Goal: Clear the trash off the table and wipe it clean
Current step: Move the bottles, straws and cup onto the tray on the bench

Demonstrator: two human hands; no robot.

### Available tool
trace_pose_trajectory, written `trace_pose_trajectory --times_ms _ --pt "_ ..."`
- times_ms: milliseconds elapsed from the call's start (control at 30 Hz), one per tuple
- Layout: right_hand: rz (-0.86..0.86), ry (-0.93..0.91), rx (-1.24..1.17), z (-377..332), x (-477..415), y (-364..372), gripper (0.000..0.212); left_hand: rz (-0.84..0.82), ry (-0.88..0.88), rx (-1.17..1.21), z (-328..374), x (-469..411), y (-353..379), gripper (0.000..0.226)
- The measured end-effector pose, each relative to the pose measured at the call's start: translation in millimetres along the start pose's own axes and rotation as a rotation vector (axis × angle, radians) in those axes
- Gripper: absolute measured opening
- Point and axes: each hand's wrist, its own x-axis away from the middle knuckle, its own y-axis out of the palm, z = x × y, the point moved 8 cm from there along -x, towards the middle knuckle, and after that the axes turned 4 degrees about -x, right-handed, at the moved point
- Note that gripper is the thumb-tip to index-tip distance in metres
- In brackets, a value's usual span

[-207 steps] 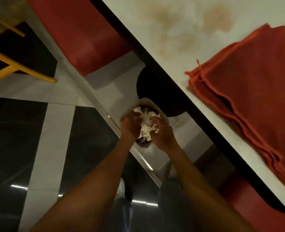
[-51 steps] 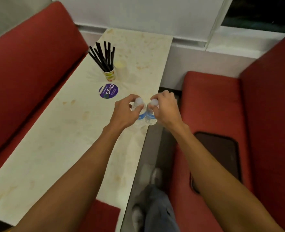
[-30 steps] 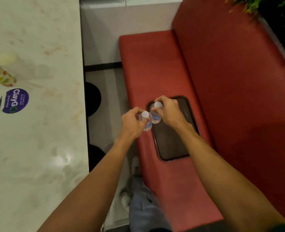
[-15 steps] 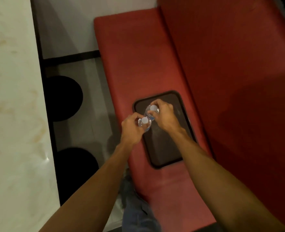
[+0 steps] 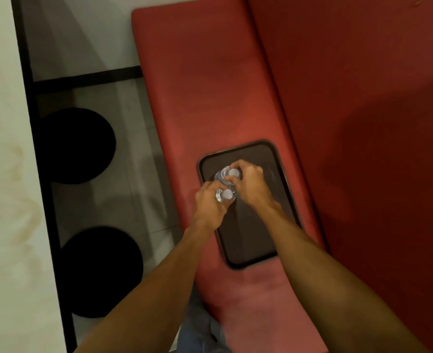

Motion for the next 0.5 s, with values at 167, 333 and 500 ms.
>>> trace_pose_trajectory --times_ms 167,333,500 --pt "-0.012 0.01 0.023 2 -4 8 0.011 -0.029 0.032 -0.026 -5 0 2 0.026" --pt "-0.02 -0.005 0.052 -11 -10 12 0.02 -0.081 -0.035 -0.039 -7 -2 4 0.036" --pt "-0.047 0.027 0.088 -14 -2 10 0.033 -0.186 -0.079 -0.096 0 7 -6 0.06"
